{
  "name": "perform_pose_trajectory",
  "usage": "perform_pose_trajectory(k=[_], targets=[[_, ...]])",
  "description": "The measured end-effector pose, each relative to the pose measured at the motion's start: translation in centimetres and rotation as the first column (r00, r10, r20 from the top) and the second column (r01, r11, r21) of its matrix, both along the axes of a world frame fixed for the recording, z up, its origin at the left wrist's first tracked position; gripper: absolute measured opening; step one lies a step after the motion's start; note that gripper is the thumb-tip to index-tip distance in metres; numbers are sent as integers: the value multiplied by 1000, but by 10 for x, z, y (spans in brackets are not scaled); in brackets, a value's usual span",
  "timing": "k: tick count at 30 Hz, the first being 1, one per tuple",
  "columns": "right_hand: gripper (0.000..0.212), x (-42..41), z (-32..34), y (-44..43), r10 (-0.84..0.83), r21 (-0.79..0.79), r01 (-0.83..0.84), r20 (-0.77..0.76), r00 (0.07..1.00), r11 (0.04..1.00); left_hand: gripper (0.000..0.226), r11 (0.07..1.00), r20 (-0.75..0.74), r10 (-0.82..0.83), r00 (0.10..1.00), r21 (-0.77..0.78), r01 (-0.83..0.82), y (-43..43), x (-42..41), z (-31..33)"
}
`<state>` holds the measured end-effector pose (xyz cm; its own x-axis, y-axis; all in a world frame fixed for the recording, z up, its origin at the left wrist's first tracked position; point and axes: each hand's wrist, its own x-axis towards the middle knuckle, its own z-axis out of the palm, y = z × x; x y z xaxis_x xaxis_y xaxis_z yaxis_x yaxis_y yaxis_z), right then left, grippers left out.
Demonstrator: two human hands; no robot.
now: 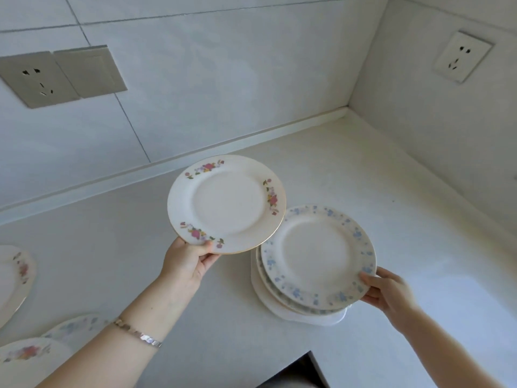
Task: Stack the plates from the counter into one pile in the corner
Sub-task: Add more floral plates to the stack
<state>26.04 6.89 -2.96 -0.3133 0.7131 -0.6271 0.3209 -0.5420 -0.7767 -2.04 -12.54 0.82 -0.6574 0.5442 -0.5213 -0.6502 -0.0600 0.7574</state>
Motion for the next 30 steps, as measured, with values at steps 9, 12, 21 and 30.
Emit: perform_pose_trajectory(k=[9,12,21,30], targets=[[44,-10,-11,-10,143,291,-332,521,841,897,39,998,12,-15,1000,-58,16,4,9,2],[51,-8,-18,-13,143,297,-433,662,736,851,37,996,18,-8,1000,-85,10,1,13,0],[46,-24,-18,-18,10,367,-385,712,702,847,36,981,-12,-76,997,-180,72,-6,22,1],[48,-57,30,-10,51,398,-125,192,980,909,33,870,46,-426,903,-252,423,13,52,0]])
